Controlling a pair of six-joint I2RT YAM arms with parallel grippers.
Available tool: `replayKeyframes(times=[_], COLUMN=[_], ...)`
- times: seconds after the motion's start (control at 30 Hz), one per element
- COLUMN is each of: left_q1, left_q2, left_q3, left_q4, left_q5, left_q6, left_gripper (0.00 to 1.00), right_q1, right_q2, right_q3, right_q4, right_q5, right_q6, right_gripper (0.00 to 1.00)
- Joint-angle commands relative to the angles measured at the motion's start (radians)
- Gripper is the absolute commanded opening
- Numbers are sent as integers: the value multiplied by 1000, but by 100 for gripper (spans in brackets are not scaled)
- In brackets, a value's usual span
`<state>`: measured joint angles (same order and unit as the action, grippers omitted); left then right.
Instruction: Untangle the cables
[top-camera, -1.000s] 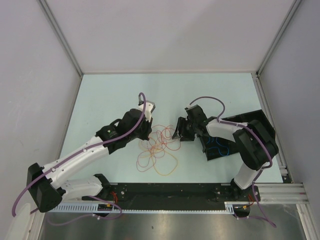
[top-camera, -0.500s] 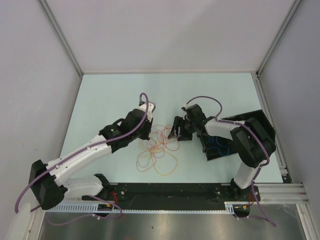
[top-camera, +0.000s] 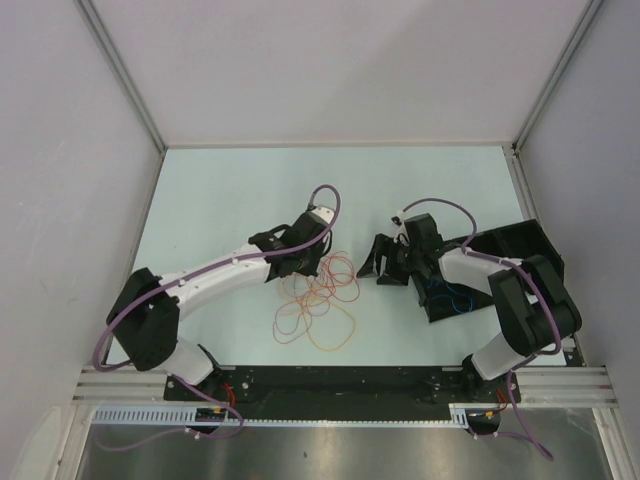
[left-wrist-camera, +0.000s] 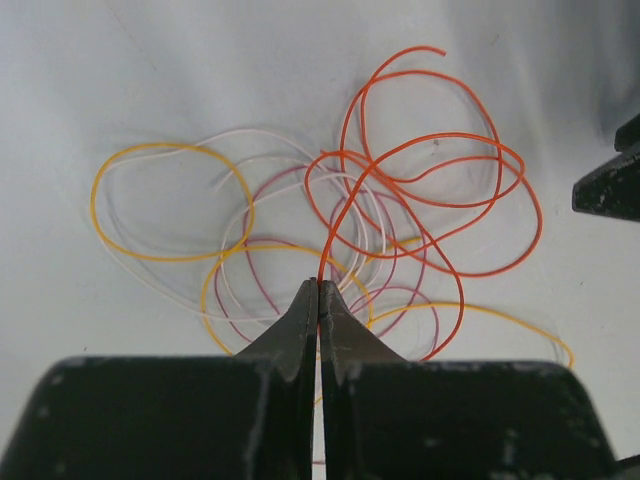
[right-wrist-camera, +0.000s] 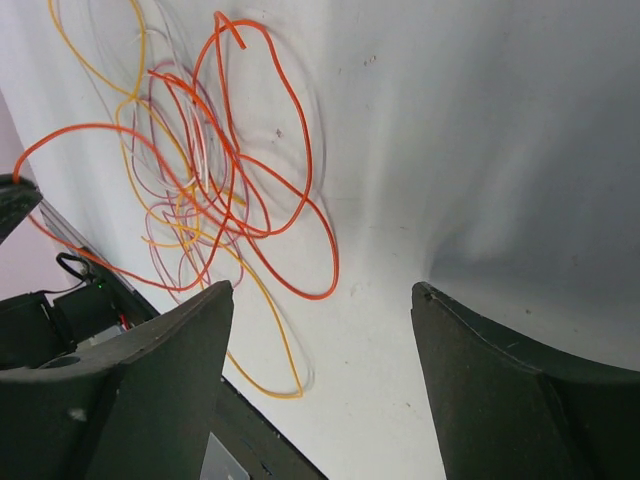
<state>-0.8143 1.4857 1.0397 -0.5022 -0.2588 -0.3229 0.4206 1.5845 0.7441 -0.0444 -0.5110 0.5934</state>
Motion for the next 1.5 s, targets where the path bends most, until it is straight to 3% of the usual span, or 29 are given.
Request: replayKeyframes(times=[0.0, 0.3, 0.5, 0.67, 0.8, 0.97, 1.07, 1.1, 1.23, 1.3, 1.4, 1.43, 1.47], left_q1=[1, 1, 0, 0, 0, 1, 3, 1, 1, 1, 1, 1, 1], left_q2=[45, 110, 114, 127, 134, 136, 136, 136, 131, 120, 70, 49, 29], left_q3=[86, 134, 129, 123, 118, 117, 111, 109, 99, 99, 106, 109, 118], left_q4=[14, -47, -58, -53, -50, -45, -42, -39, -33, -41, -74, -103, -119], left_q5=[-13, -48, -54, -56, -54, -51, -45, -43, -31, -22, -22, -28, -40], left_q6=[16, 25, 25, 22, 22, 21, 18, 16, 5, -5, -24, -30, -39], left_gripper=[0, 0, 0, 0, 0, 0, 0, 0, 0, 8, 46, 64, 70], right_q1=[-6, 40, 64, 81, 89, 95, 95, 95, 96, 96, 98, 99, 102], right_q2=[-63, 78, 143, 186, 223, 247, 264, 267, 282, 267, 205, 187, 163], right_q3=[-17, 1, 63, 86, 87, 90, 100, 104, 112, 112, 113, 118, 123], right_q4=[104, 225, 206, 187, 201, 206, 202, 204, 202, 201, 169, 138, 123], right_q5=[-44, -44, -20, 3, -6, 0, 2, 0, -3, -3, 29, 37, 57], right_q6=[11, 82, 80, 77, 80, 82, 83, 82, 82, 80, 66, 57, 54], right_gripper=[78, 76, 66, 52, 33, 21, 9, 0, 0, 0, 0, 0, 0])
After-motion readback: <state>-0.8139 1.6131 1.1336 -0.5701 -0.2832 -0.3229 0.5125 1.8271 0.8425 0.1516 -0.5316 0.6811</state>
